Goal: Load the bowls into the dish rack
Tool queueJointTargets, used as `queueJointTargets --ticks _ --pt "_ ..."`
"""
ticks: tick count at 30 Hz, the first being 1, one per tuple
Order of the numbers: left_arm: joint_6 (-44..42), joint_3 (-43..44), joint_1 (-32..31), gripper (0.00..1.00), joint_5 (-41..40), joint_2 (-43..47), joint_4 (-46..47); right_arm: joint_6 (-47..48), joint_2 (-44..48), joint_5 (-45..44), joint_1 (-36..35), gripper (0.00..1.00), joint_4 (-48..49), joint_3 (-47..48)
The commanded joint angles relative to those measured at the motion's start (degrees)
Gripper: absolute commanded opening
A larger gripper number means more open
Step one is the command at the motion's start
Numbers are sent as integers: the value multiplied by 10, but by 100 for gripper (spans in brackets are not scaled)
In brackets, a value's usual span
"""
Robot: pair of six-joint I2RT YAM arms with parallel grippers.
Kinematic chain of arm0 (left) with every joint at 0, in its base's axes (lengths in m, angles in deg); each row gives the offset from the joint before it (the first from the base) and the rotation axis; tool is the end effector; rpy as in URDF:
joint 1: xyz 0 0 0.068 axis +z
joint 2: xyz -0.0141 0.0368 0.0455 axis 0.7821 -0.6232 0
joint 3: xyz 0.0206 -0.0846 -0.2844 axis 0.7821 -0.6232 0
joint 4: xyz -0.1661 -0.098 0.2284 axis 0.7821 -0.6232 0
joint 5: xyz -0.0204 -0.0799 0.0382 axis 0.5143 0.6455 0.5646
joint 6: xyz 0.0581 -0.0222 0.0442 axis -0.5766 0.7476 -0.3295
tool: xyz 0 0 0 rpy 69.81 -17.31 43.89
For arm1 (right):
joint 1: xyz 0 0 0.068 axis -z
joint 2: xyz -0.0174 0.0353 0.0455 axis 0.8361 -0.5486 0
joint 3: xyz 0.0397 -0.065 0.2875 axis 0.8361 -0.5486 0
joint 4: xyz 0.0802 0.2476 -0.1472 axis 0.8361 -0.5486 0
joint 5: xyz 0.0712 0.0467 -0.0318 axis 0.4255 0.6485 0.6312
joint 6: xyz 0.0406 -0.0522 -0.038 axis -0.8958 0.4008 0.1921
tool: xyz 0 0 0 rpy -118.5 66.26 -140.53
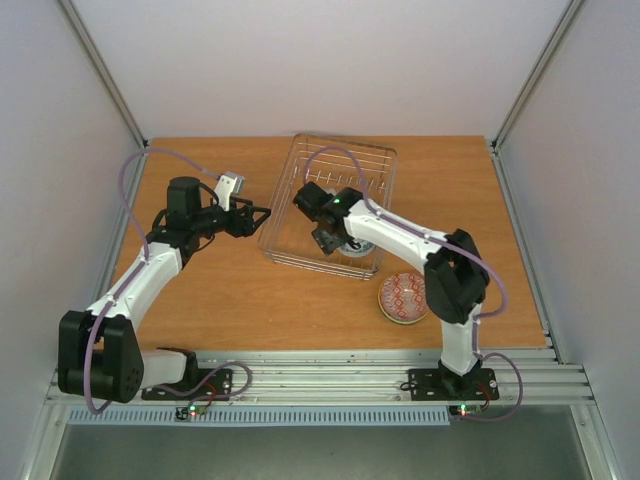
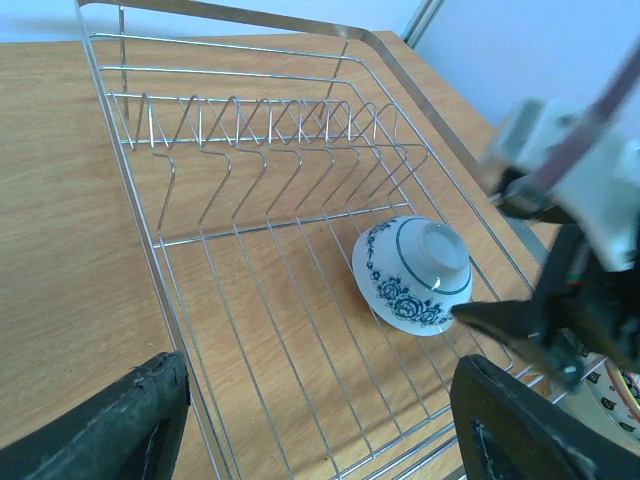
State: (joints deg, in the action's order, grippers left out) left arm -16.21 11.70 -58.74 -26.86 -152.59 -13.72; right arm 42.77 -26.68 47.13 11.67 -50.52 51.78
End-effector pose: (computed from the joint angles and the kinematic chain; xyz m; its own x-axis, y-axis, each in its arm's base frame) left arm 0.3194 -0.0823 0.2646 -0.5233 0.0379 -0.8513 0.6250 0.6962 -0.3532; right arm 0.3332 0.2901 0.2312 -0.5356 -0.8361 -0.1185 -0.6912 0.5146 -0.5074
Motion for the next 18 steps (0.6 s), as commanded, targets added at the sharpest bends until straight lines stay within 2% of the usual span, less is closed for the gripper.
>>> queueJointTargets --ticks 1,5,11,18 --pt "3 -4 4 73 16 -1 32 -33 114 -6 2 99 17 -45" --pt "6 -3 4 73 23 0 31 -82 223 -6 13 92 8 -122" --pt "9 -2 4 73 28 2 31 -192 363 -23 16 71 -63 -232" --pt "11 -3 4 73 35 4 31 -317 525 8 16 59 -118 -361"
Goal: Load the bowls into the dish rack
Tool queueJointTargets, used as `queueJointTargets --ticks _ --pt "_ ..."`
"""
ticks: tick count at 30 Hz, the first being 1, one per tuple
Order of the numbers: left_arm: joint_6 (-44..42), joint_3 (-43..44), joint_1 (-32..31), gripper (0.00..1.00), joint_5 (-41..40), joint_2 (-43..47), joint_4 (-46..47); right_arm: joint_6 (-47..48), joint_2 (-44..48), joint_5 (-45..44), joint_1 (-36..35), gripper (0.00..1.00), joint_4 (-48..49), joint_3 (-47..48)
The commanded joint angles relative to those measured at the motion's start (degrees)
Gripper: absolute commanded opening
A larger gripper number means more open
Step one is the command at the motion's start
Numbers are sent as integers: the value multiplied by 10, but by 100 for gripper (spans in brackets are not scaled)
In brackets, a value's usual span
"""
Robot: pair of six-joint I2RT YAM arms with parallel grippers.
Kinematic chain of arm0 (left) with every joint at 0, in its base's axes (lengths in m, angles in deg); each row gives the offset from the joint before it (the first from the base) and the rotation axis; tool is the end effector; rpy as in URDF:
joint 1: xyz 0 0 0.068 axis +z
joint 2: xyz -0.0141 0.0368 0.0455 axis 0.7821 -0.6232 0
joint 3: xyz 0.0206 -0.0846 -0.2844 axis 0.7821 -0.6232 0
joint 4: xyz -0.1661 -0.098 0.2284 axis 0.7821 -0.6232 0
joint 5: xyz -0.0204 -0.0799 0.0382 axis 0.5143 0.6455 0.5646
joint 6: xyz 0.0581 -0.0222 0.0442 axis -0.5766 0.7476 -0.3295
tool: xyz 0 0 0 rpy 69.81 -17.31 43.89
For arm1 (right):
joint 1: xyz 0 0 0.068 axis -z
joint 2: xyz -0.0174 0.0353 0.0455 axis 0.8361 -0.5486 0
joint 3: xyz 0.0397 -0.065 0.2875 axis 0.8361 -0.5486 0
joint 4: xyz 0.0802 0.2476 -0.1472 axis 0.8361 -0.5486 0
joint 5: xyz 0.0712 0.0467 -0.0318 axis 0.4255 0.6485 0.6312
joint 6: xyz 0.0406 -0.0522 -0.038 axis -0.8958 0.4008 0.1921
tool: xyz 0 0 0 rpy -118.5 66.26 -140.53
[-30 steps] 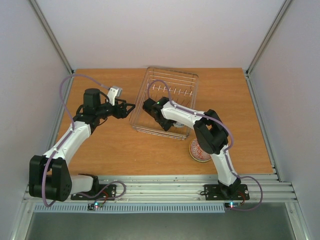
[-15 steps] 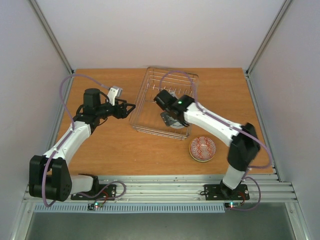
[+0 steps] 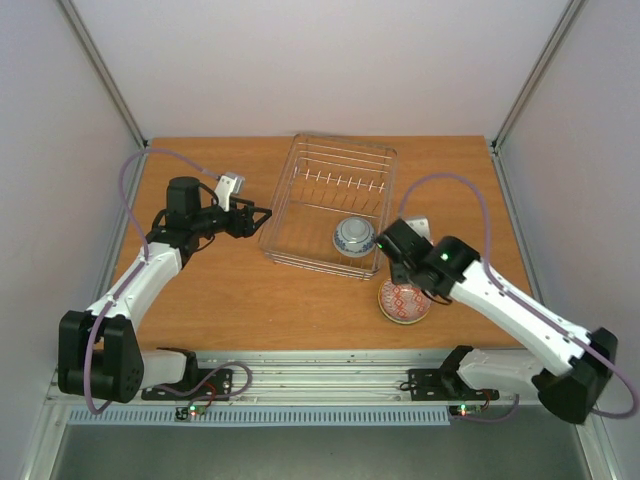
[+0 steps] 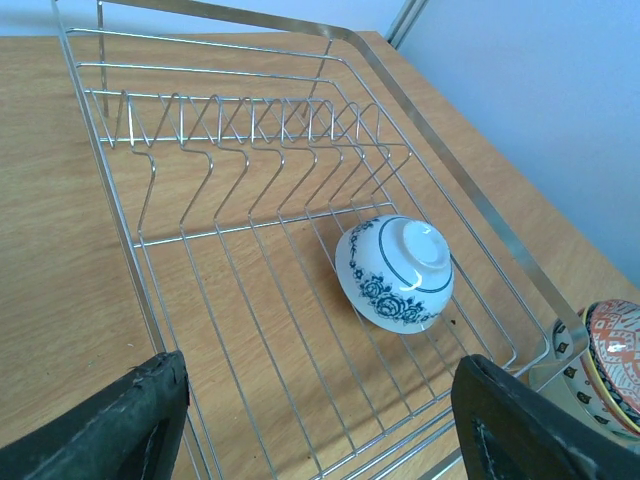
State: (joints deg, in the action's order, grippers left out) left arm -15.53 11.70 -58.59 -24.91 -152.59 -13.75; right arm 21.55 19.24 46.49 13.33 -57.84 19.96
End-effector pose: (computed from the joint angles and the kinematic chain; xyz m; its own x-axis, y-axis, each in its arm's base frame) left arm 0.3181 -0.0829 0.2652 -0.5321 0.0295 -0.8461 0.6361 0.6735 -0.3765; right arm 0.1871 0.1335 0.2967 -0.7354 -0.5430 -0.4053 -0.3858 0.8273 -0.4084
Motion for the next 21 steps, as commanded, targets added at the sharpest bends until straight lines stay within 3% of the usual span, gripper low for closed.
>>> queueJointTargets --ticks 1,6,21 --pt "6 -3 3 73 17 3 32 -115 85 18 0 57 -49 -54" --pt "8 -4 3 73 24 -5 35 -144 133 39 -1 50 -58 -94" --pt "9 -6 3 74 31 -9 36 -170 90 49 -1 47 -12 -158"
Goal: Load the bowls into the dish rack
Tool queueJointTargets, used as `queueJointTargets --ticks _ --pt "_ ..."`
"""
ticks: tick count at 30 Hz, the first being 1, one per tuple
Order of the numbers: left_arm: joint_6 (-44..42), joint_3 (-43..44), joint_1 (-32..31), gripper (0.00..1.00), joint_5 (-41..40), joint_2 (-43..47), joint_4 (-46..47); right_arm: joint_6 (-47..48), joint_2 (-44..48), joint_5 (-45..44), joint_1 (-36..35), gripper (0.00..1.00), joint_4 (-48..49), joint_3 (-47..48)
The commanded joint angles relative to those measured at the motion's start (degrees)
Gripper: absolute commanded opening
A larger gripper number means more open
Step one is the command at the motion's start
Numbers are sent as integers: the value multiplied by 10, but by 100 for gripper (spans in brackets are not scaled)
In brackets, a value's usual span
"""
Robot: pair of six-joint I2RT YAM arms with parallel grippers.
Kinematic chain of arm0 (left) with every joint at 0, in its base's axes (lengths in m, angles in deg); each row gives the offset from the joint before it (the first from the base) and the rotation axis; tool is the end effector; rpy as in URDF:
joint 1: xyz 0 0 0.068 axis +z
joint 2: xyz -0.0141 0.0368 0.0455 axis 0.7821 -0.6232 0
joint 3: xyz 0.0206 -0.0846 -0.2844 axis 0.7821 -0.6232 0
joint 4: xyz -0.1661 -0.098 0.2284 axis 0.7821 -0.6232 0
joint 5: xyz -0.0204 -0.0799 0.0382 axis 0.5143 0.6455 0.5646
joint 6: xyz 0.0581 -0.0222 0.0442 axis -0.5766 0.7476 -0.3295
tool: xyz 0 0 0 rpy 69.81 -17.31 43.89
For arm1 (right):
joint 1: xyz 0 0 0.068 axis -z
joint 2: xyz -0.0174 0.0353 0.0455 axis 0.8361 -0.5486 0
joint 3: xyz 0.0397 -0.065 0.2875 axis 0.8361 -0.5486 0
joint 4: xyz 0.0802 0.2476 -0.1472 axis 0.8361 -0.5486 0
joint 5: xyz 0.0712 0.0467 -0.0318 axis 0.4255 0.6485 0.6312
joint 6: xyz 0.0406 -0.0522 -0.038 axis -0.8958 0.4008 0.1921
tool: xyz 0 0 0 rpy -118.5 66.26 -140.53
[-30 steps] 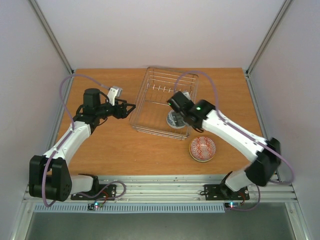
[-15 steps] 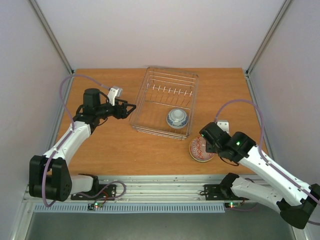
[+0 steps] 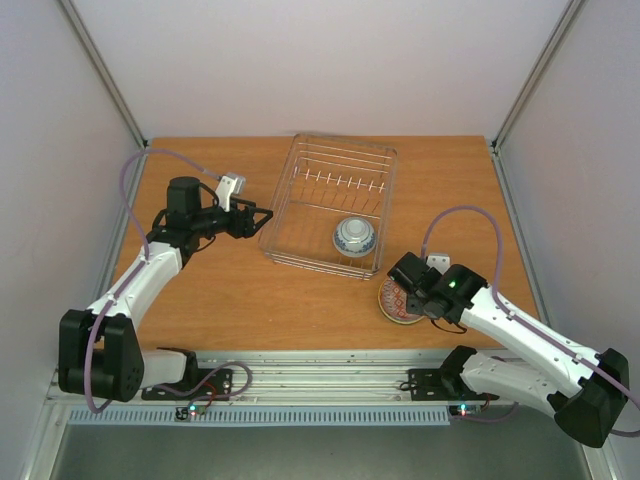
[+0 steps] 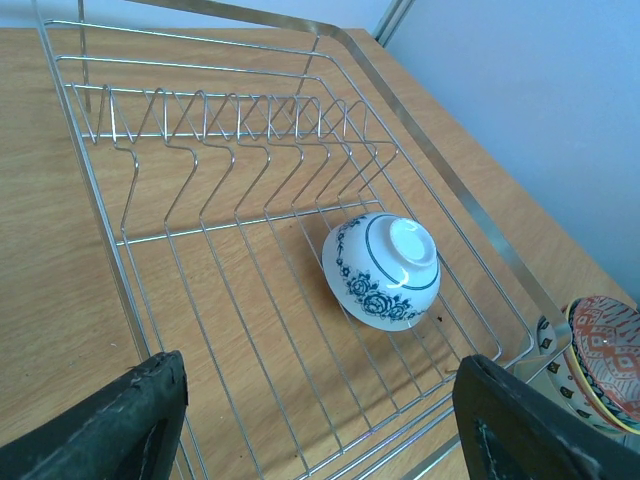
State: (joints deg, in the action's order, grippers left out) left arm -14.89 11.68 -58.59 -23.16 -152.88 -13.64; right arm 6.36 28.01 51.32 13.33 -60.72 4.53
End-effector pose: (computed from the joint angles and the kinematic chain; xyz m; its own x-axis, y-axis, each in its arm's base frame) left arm 0.3177 -0.0843 0.2644 -0.5431 0.0238 -0.8393 0.6455 0.6511 -0.3993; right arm 0.1434 0.0989 0.2326 -0.8767 -0.3496 -0.3304 -0.2531 0.9194 -0.3012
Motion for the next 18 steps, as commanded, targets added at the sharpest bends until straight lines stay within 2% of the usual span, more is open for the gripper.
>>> queueJointTargets --ticks 1,13,18 --pt "3 -6 3 74 13 -7 34 -19 1 0 -1 46 18 -5" --pt "4 -6 3 75 16 -5 34 -24 -1 14 -1 37 33 -27" --pt "5 -6 3 75 16 -5 35 -31 9 12 -1 18 26 -27"
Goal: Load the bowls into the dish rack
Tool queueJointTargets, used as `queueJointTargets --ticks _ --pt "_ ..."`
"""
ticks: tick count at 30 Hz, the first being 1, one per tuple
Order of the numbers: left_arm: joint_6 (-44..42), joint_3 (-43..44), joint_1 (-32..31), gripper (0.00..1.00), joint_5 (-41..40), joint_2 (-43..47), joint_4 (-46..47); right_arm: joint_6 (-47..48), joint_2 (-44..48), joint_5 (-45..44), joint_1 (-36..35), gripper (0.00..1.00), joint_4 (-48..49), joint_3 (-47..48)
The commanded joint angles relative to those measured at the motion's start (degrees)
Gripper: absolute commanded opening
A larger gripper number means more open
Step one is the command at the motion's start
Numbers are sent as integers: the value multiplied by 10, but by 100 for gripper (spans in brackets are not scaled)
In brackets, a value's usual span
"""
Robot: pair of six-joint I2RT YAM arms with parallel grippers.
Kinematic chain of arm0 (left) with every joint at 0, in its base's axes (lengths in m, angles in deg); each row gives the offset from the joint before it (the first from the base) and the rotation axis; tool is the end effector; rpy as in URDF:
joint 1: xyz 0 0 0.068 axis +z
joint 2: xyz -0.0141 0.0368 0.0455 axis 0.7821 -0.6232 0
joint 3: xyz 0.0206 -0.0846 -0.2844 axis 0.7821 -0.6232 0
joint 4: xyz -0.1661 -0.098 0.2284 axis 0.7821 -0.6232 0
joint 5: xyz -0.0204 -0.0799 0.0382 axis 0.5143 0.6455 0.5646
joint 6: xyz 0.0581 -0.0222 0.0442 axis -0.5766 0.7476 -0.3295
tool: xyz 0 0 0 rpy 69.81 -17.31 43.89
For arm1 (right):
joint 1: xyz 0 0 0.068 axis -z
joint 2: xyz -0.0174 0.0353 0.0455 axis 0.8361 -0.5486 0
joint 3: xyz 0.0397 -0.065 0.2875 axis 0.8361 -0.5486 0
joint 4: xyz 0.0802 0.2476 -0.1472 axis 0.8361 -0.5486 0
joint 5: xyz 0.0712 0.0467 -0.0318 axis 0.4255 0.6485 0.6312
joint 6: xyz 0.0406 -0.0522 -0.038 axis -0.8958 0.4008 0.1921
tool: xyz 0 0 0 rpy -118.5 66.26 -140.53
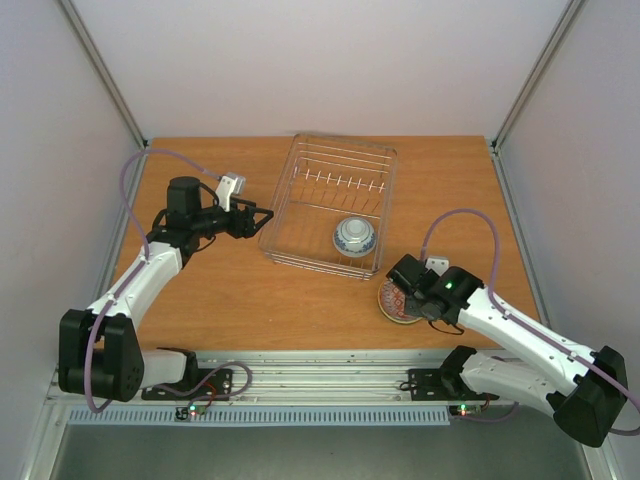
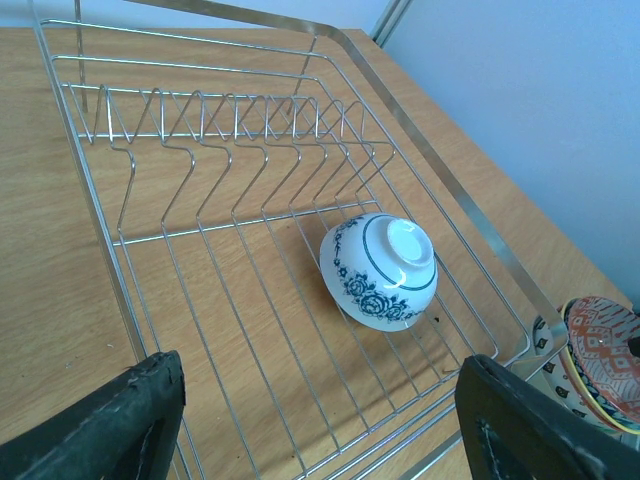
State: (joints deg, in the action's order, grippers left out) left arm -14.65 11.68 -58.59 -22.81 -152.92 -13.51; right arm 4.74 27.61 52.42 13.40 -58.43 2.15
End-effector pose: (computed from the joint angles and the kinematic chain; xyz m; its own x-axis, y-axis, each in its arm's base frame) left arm 0.3176 -0.0846 0.2646 -0.5447 0.0212 -0.8383 0.6471 0.6465 -0.4041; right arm 0.1434 0.1001 0.2189 -0.8891 -0.3230 -0.3243 -0.2359 0.9306 -0.2800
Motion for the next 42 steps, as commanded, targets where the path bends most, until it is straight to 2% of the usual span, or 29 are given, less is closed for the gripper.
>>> queueJointTargets --ticks 1,3,4,12,17,20,28,36,42 --pt "3 -6 3 75 13 -4 33 -15 15 1 -2 13 2 -2" --pt "3 -6 3 75 13 -5 33 -16 16 -1 -1 3 -1 0" --pt "3 -6 3 76 13 -5 33 -19 17 -3 -2 2 -4 2" --pt "4 -4 3 76 14 -5 31 -24 58 -35 -2 1 -30 32" --pt "6 7 2 76 23 -17 18 12 78 -58 -2 1 -48 89" --pt "1 31 -3 76 30 -39 -20 49 71 -66 -1 1 -38 129" --pt "-63 138 -67 74 39 -97 -191 158 -28 -75 -2 1 36 227" --pt "-75 176 -117 75 41 -78 -243 230 -156 -49 -1 1 115 323" --pt "-84 177 -140 75 23 -77 -245 275 -237 -12 -1 1 144 383"
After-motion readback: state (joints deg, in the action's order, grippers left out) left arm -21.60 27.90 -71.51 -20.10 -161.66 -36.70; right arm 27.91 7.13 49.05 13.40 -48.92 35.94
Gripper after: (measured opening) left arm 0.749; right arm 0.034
